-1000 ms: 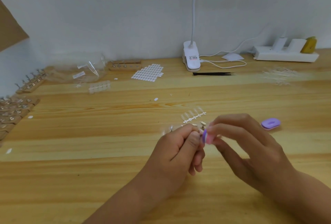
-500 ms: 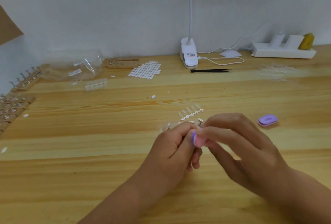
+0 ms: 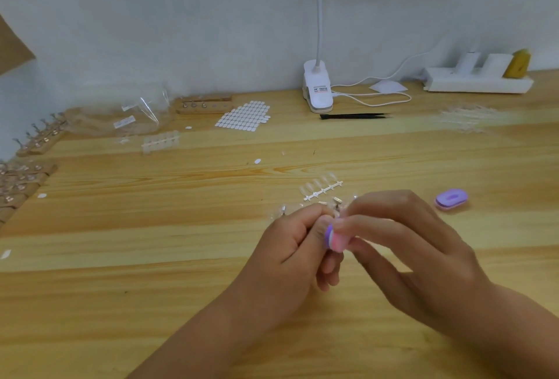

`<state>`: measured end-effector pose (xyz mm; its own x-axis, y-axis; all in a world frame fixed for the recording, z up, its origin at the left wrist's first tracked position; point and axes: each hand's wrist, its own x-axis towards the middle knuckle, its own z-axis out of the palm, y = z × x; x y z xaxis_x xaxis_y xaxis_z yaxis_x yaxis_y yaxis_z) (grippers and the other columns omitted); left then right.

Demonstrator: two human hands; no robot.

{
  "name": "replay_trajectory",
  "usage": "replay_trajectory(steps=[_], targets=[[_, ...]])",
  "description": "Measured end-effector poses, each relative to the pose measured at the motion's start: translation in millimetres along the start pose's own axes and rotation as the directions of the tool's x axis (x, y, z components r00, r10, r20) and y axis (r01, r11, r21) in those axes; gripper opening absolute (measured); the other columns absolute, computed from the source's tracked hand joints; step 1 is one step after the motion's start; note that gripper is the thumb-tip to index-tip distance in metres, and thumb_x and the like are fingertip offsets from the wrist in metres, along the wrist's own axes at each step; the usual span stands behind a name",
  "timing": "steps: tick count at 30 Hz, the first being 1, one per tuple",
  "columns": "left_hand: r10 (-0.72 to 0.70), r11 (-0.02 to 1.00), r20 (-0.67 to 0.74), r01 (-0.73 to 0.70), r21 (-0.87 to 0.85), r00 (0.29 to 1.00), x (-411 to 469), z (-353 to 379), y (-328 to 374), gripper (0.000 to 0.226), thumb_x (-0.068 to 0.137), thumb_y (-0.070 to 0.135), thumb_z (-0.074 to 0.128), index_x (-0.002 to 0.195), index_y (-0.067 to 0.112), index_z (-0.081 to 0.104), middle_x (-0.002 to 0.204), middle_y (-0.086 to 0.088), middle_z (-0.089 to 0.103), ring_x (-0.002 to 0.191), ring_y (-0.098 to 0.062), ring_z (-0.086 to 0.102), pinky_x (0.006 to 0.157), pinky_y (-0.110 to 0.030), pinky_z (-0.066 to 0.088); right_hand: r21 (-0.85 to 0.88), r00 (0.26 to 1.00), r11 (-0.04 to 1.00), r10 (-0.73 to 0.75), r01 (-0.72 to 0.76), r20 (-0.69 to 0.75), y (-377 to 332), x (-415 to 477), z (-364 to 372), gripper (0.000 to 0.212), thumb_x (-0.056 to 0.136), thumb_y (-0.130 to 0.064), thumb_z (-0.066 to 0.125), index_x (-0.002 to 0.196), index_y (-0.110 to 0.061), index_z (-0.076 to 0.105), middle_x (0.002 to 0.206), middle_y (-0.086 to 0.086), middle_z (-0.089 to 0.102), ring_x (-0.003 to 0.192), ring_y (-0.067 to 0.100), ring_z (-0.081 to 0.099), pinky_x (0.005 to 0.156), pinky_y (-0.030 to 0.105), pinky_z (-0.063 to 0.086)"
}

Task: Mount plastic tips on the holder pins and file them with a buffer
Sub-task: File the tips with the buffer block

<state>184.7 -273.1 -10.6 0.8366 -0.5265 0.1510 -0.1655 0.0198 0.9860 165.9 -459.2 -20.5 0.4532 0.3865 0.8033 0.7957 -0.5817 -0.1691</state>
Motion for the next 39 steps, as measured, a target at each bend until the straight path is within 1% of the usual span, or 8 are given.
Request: replay_trajectory(steps=[5, 11, 14, 17, 27, 31, 35, 39], targets=[[-0.008, 0.997, 0.029, 0.010, -0.075, 1.000, -1, -2, 4, 0.031, 0.099, 0.025, 0.038, 0.073, 0.027, 0.057, 0.057, 0.008, 0.047, 0.052, -0.013, 0.053, 0.052, -0.025, 0.045, -0.077, 0.977, 0.975, 0.207, -0.211, -0.057, 22, 3, -14, 0.027, 0.089, 0.002, 0.066, 0.112, -0.013, 0.065, 0.103, 0.005, 0.066, 0.099, 0.015, 0.063, 0.093, 0.023, 0.048], [0.005, 0.999, 0.044, -0.002, -0.050, 0.999, -1, 1, 4, 0.028, 0.099, 0.023, 0.037, 0.082, 0.004, 0.051, 0.058, 0.010, 0.047, 0.052, -0.012, 0.053, 0.052, -0.025, 0.046, 0.017, 0.999, 1.000, 0.019, -0.018, -0.028, -1, 1, -7, 0.021, 0.096, -0.002, 0.061, 0.115, -0.012, 0.064, 0.113, 0.000, 0.061, 0.105, 0.015, 0.063, 0.094, 0.024, 0.047], [0.026, 1.000, 0.013, -0.026, -0.007, 1.000, -2, 0, 4, 0.028, 0.099, 0.023, 0.037, 0.080, 0.008, 0.051, 0.058, 0.008, 0.048, 0.052, -0.012, 0.053, 0.053, -0.024, 0.045, -0.004, 0.998, 0.998, 0.061, -0.061, -0.011, 4, 2, -9, 0.018, 0.095, 0.000, 0.062, 0.111, -0.007, 0.069, 0.109, 0.004, 0.063, 0.100, 0.020, 0.065, 0.086, 0.032, 0.052], [0.043, 0.999, 0.004, -0.043, 0.002, 0.999, -1, -1, 4, 0.028, 0.099, 0.021, 0.039, 0.079, 0.009, 0.054, 0.058, 0.010, 0.050, 0.053, -0.011, 0.054, 0.053, -0.025, 0.046, 0.034, 0.999, 0.999, 0.028, -0.027, -0.030, -4, 2, -2, 0.021, 0.096, -0.001, 0.062, 0.115, -0.009, 0.066, 0.111, 0.002, 0.063, 0.104, 0.017, 0.063, 0.093, 0.025, 0.047], [0.047, 0.999, -0.025, -0.047, 0.024, 0.999, -1, -1, 5, 0.030, 0.098, 0.020, 0.040, 0.076, 0.004, 0.052, 0.057, 0.009, 0.049, 0.051, -0.011, 0.053, 0.053, -0.024, 0.045, 0.013, 1.000, 1.000, -0.003, 0.003, -0.011, -6, 3, 1, 0.024, 0.093, 0.002, 0.065, 0.112, -0.013, 0.069, 0.106, 0.008, 0.067, 0.101, 0.020, 0.065, 0.091, 0.028, 0.049], [0.052, 0.998, -0.030, -0.051, 0.027, 0.998, -1, -1, 6, 0.028, 0.099, 0.023, 0.039, 0.077, 0.014, 0.055, 0.057, 0.008, 0.049, 0.051, -0.011, 0.054, 0.053, -0.024, 0.046, 0.006, 0.993, 0.994, 0.111, -0.111, -0.027, 4, 4, -7, 0.019, 0.093, -0.002, 0.063, 0.111, -0.007, 0.068, 0.107, 0.005, 0.065, 0.100, 0.019, 0.065, 0.088, 0.029, 0.051], [0.040, 0.999, -0.017, -0.039, 0.037, 0.999, -1, -1, 3, 0.031, 0.099, 0.021, 0.041, 0.084, -0.002, 0.055, 0.057, 0.010, 0.050, 0.052, -0.011, 0.053, 0.053, -0.026, 0.046, 0.037, 0.999, 0.999, 0.031, -0.030, -0.026, -6, 3, 2, 0.024, 0.094, 0.000, 0.066, 0.113, -0.013, 0.069, 0.108, 0.006, 0.065, 0.101, 0.019, 0.065, 0.091, 0.027, 0.049], [0.046, 0.999, -0.036, -0.045, 0.027, 0.998, 1, -4, 3, 0.028, 0.099, 0.022, 0.043, 0.076, 0.020, 0.059, 0.058, 0.009, 0.050, 0.053, -0.011, 0.053, 0.053, -0.024, 0.046, -0.068, 0.985, 0.983, 0.171, -0.171, -0.006, 16, 1, -8, 0.021, 0.091, 0.001, 0.067, 0.110, -0.005, 0.071, 0.104, 0.009, 0.066, 0.096, 0.025, 0.068, 0.088, 0.034, 0.053]])
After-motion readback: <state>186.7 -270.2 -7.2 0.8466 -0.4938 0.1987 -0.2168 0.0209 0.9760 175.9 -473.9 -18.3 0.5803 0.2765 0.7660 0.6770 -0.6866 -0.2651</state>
